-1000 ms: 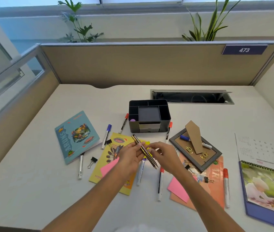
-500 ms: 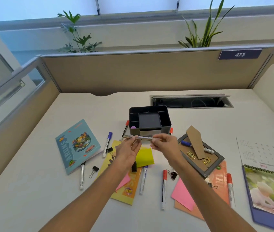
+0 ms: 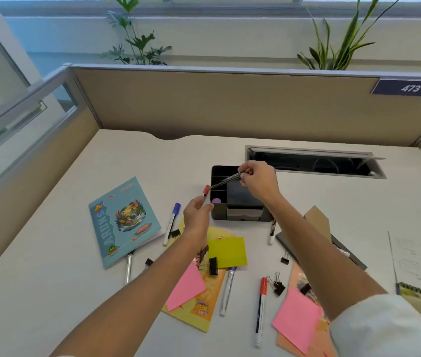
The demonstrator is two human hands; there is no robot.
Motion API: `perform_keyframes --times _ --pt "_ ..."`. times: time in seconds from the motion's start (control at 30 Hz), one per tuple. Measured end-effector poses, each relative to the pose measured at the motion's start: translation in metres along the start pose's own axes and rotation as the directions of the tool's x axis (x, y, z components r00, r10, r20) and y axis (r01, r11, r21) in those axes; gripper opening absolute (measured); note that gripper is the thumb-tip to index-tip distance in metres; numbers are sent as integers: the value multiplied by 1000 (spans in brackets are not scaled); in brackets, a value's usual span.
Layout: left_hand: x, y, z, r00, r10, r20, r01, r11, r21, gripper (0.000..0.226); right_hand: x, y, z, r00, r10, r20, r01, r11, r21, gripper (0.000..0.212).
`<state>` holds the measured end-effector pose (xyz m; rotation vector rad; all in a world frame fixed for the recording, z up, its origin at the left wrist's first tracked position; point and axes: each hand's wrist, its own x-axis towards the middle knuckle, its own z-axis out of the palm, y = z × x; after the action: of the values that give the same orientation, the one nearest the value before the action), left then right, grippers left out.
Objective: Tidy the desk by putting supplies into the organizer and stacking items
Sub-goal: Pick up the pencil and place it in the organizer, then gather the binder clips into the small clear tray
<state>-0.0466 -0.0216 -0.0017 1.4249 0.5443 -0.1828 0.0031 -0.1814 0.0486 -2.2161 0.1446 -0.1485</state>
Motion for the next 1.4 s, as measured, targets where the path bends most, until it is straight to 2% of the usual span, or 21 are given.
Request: perform_keyframes --times 0.13,0.3,0.4,0.5,0.57,0.67,0.87,1.0,1.17,1.3,1.4 --pt "10 3 2 998 59 12 -60 996 69 44 24 5 -1 998 66 17 -64 993 -98 23" --pt "20 3 5 991 113 76 -121 985 122 50 45 8 -12 986 163 -31 -166 972 -167 25" --pt "23 -2 7 983 138 125 -156 977 142 49 45 -1 -4 997 63 -41 -71 964 -256 28" --pt "20 -5 8 972 186 141 -209 963 172 45 37 -13 12 993 -110 47 119 937 -327 31" --pt "19 -7 7 969 203 140 -227 957 180 45 32 -16 24 980 -163 117 194 913 -360 31" --pt "16 -8 1 974 187 127 -205 967 150 50 25 -15 34 977 -165 131 202 912 -356 35" --pt "10 -17 -44 979 191 72 -200 967 158 49 3 -8 31 989 -150 -13 143 959 -244 35" --pt "2 -30 -97 977 210 -18 -203 960 191 43 -28 0 28 971 -236 -36 224 954 -200 28" --pt "-10 -48 -152 972 221 -81 -179 917 356 38 -81 7 48 944 -319 90 328 938 -112 15" --pt "-19 -59 -165 968 243 -56 -180 834 521 33 -111 24 76 906 -207 370 291 938 -189 18" --pt "-24 -64 -162 965 263 -7 -212 793 571 32 -128 37 87 869 -129 477 284 920 -269 22"
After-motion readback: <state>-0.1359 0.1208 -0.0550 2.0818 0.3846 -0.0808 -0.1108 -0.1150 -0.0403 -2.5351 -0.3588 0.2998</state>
